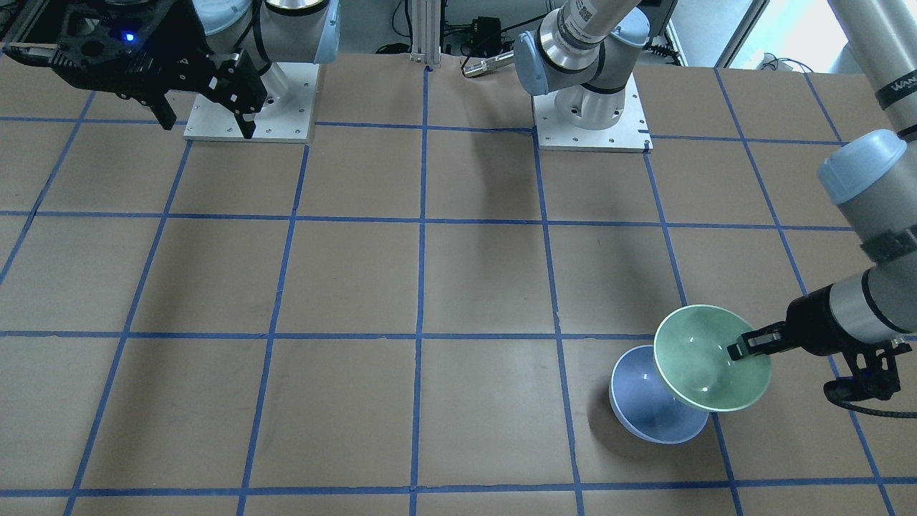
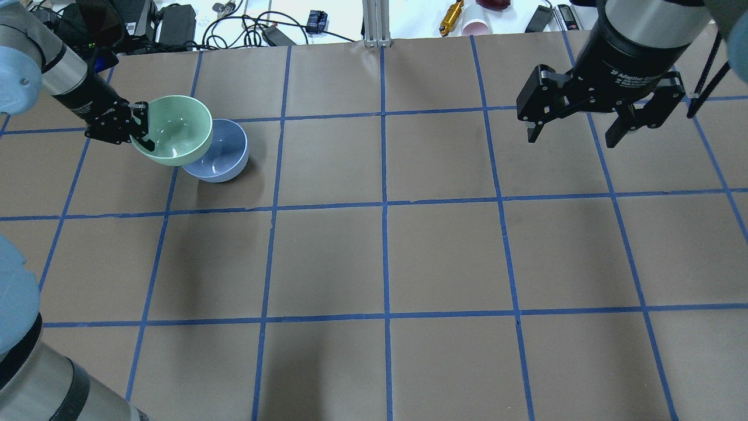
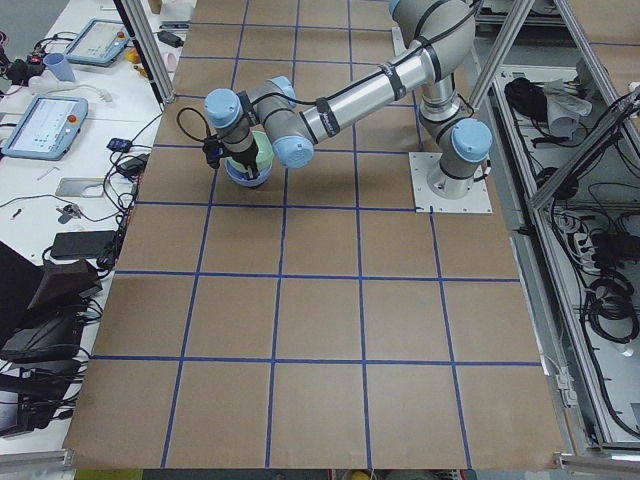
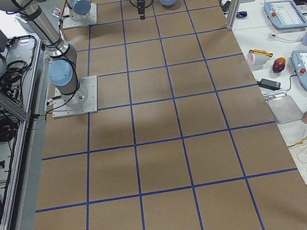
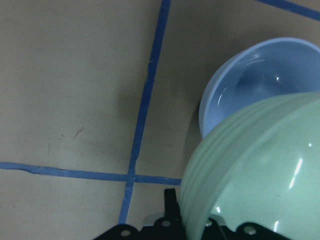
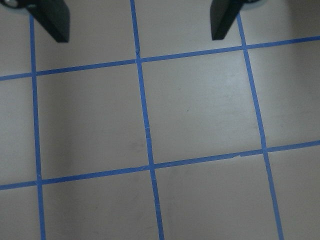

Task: Stack green bowl on blue bowl
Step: 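Lift the green bowl with the left gripper and carry it over the blue bowl, then lower the green bowl into the blue bowl with the left gripper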

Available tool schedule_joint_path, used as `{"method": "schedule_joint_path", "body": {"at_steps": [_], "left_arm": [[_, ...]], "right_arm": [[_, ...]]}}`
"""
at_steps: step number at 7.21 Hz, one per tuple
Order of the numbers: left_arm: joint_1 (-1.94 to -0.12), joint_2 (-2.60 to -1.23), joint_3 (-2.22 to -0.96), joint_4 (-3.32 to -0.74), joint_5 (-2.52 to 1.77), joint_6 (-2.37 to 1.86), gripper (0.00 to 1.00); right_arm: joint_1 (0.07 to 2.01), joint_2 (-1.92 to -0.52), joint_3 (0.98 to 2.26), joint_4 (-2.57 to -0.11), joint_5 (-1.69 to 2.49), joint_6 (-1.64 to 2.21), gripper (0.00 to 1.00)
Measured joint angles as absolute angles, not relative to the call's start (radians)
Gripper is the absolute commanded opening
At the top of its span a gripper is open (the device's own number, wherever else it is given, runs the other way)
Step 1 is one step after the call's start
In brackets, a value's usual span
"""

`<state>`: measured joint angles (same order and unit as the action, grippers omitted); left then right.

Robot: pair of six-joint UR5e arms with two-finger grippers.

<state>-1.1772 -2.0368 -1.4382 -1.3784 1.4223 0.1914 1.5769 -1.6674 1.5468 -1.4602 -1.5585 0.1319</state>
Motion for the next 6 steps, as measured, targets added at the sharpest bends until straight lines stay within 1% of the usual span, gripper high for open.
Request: {"method": "schedule_joint_path", "body": {"at_steps": [3,6], "left_arm": [[-1.202,-2.097,-1.420,-1.296,1.328,0.177,0.00],[-1.205,-2.121,-1.425,-1.265,1.311,0.180,0.00]], "right_arm": [[1.577,-1.667,1.547,-1.460,-1.559,0.132,1.00],[1.577,-1.667,1.547,-1.459,-1.559,0.132,1.00]]}}
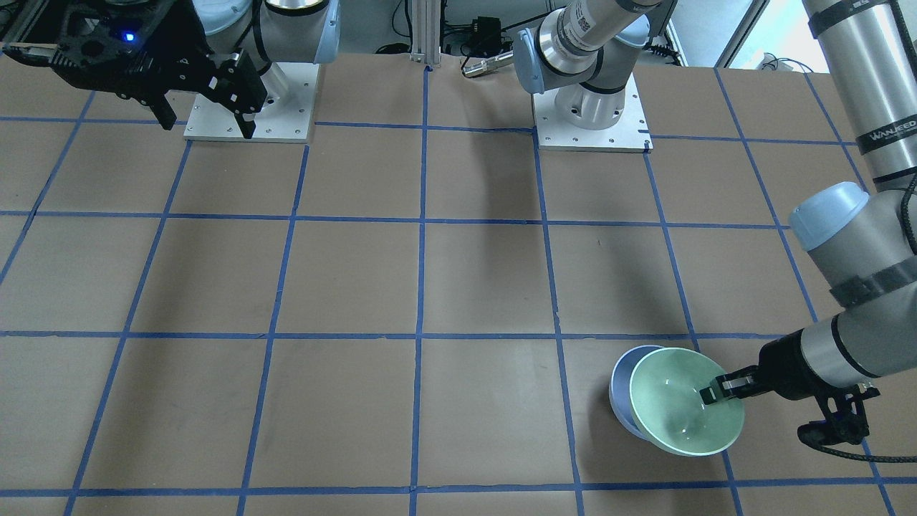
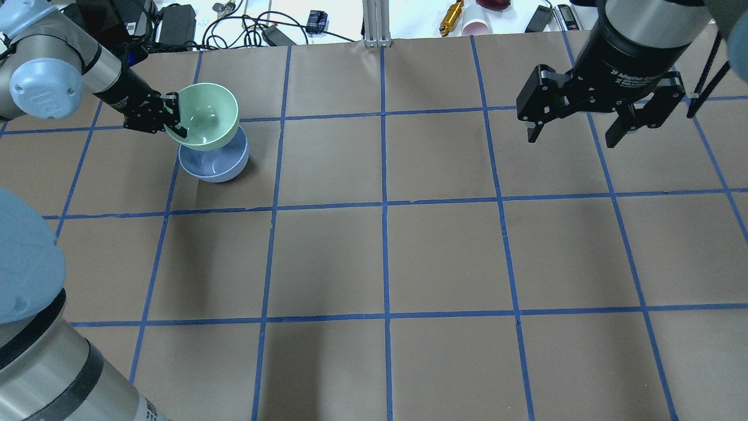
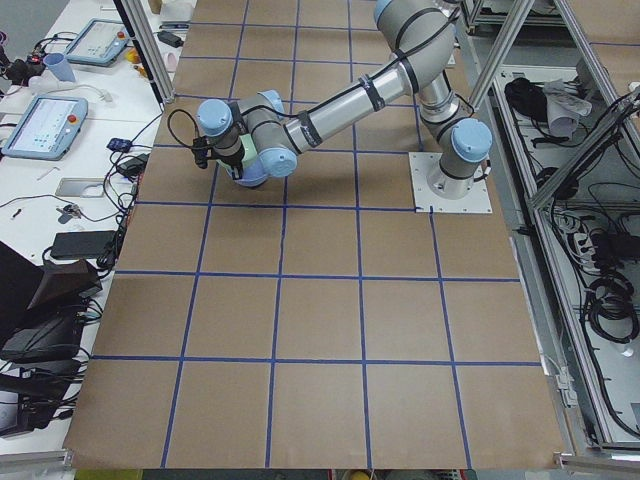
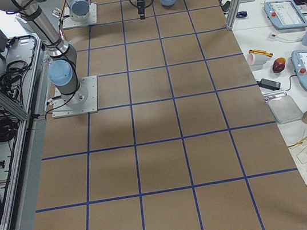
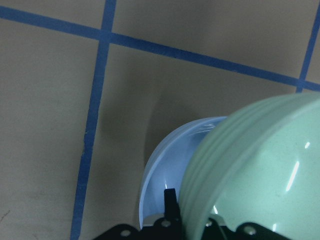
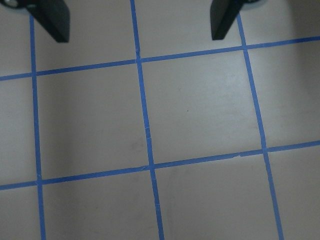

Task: Stack green bowl on blue bowl
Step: 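Lower the green bowl into the blue bowl with the left gripper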

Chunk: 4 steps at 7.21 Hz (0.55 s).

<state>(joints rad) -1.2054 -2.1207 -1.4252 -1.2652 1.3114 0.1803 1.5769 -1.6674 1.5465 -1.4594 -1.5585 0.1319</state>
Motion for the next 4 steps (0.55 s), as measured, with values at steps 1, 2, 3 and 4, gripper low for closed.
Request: {"method": "schedule_joint_path", "body": {"at_steps": [1,2,3,4], "left_arm": [[-1.206,-2.122,-1.426,-1.267,1.314,0.181,0.00],[-1.206,-2.121,-1.428,-1.272,1.319,0.181,0.00],[-1.206,-2.120,-1.432,-1.275,1.327,0.182,0.00],[-1.206,-2.119,-1.436,-1.276,1.332,0.182,0.00]], "right_arm": [[1.577,-1.667,1.547,-1.460,-1.558,0.132,1.00],[1.577,-1.667,1.547,-1.460,-1.559,0.132,1.00],[1.577,-1.667,1.546,-1.460,-1.559,0.132,1.00],[1.577,-1.667,1.547,-1.460,-1.559,0.132,1.00]]}}
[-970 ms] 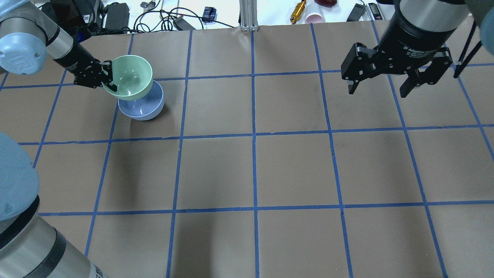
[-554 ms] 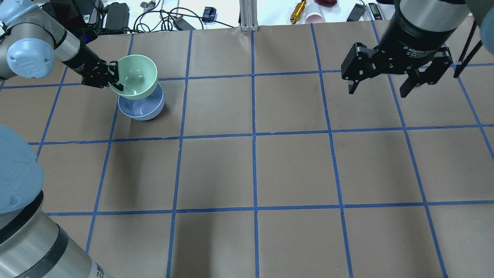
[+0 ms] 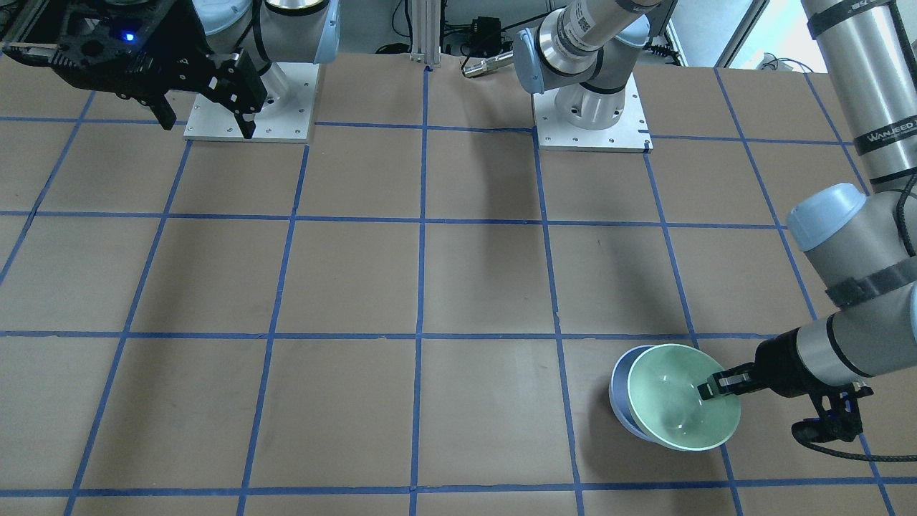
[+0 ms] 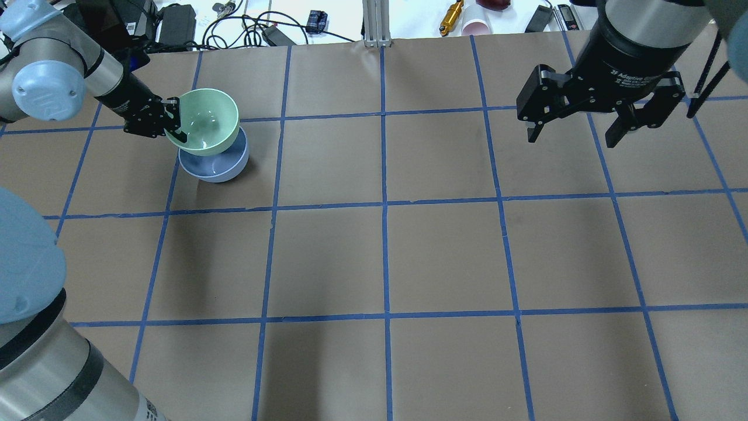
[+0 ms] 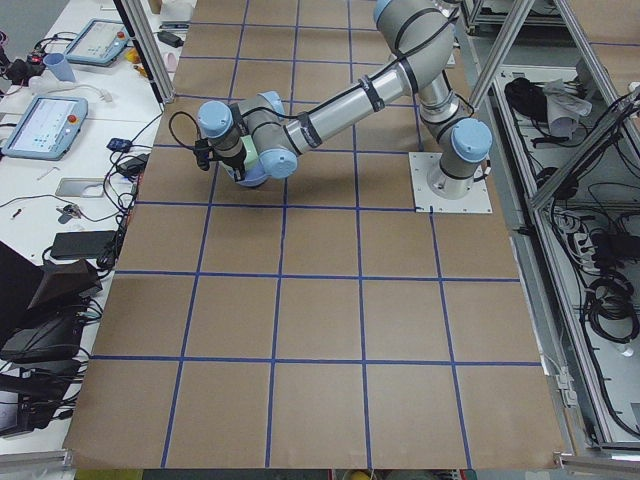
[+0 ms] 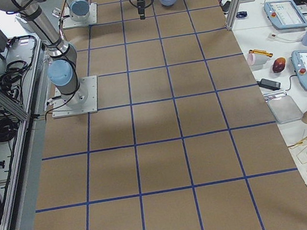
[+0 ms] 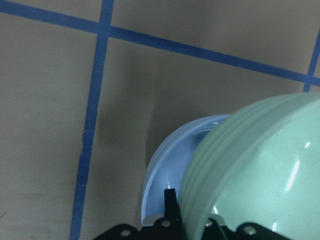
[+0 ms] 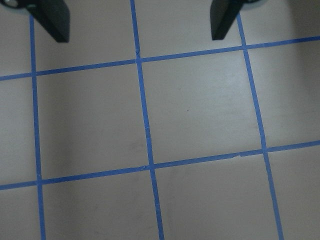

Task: Stack green bowl on blue bowl
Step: 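Lower the green bowl into the blue bowl with the left gripper, then open the left gripper and raise it away from the stacked bowls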

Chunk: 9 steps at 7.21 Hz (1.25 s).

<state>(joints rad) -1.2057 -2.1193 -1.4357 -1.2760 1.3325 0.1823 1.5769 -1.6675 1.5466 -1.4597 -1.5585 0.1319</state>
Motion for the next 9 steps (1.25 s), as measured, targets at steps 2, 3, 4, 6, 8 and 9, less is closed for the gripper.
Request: {"method": "schedule_joint_path", "body": {"at_steps": [2,3,4,6,8,9], "left_arm": [[-1.206,-2.115,-1.444,-1.279,1.336,0.183,0.00],[-1.206,-2.111,-1.446,-1.283,1.337,0.184,0.51],[-1.205,-2.107,-1.448,-1.286,1.337,0.184,0.65],[-1.204,-2.095,-1.465,-1.290,1.338,0.183,0.85],[-1.203,-2.084,-1.472,-1.292,1.358,0.181,0.85],[-1.205,-2.075,-1.470,-1.297,1.382,0.180,0.85]], "right_arm": [[1.577,-1.667,1.547,-1.460,-1.559,0.132,1.00],[1.577,-1.667,1.547,-1.460,-1.559,0.132,1.00],[1.577,-1.667,1.546,-1.460,-1.559,0.132,1.00],[1.577,-1.667,1.546,-1.460,-1.559,0.132,1.00],[1.577,-1.667,1.546,-1.460,-1.559,0.132,1.00],[1.577,-1.667,1.546,-1.460,-1.559,0.132,1.00]]}}
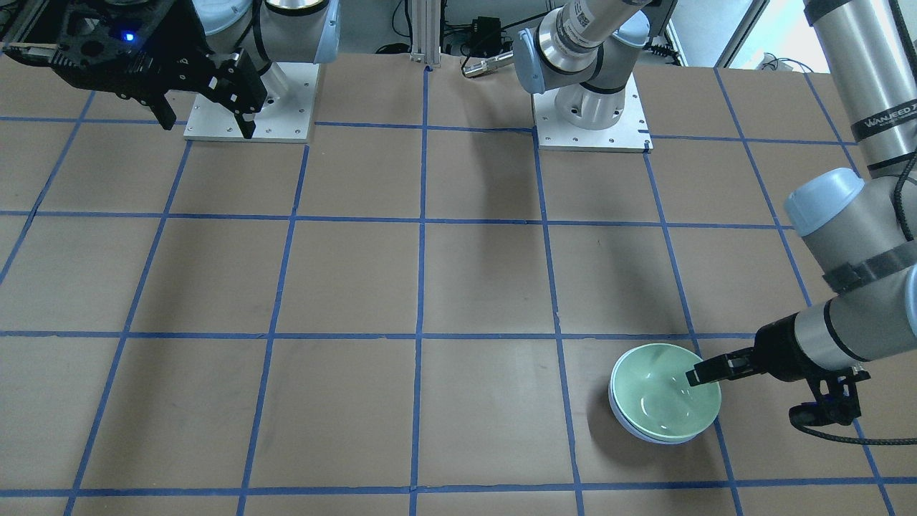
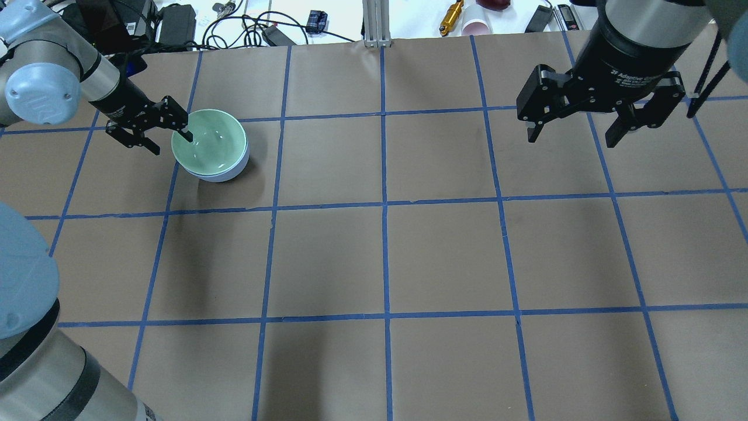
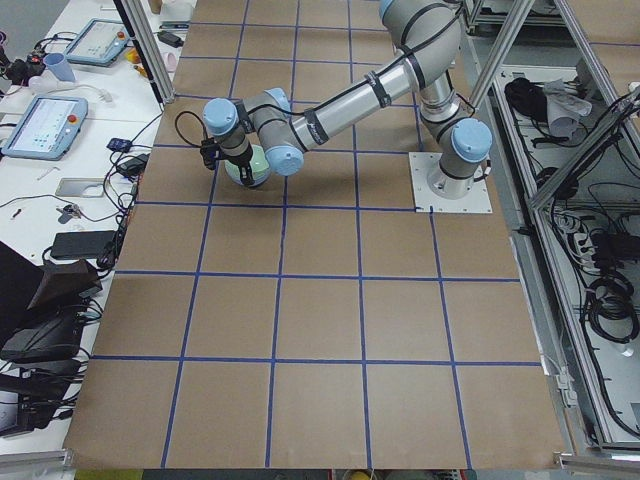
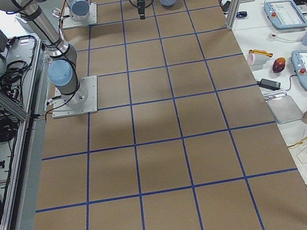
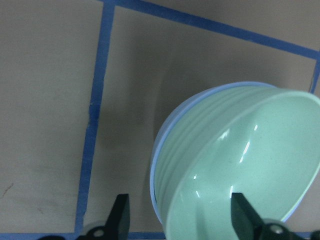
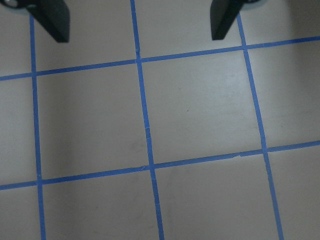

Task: Stack green bowl on blue bowl
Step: 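Open the left gripper and raise it away from the stacked bowls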

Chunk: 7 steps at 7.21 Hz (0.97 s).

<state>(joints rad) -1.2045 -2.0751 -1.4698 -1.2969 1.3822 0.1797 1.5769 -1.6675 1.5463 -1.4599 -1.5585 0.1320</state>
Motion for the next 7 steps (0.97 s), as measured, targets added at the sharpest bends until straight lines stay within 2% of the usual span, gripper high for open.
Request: {"method": "schedule_joint_path", "body": {"at_steps": [1,3,4,7], "left_arm": [[-1.208,-2.059,-1.466,-1.313,1.395,0.176,0.90],[-1.245,-2.000,-1.442,-1.377,1.437,0.163,0.92],[-1.289,-1.963,-1.432,-1.394,1.496,0.159,1.00],[-1.436,-1.846,-1.435,-1.426,1.561,0.120,1.00]], "right_arm": [[1.577,-1.667,1.546,-1.460,-1.559,0.132,1.00],[1.577,-1.667,1.546,-1.460,-1.559,0.132,1.00],[1.577,-1.667,1.546,-1.460,-1.559,0.132,1.00],[1.577,-1.667,1.547,-1.459,-1.559,0.132,1.00]]}}
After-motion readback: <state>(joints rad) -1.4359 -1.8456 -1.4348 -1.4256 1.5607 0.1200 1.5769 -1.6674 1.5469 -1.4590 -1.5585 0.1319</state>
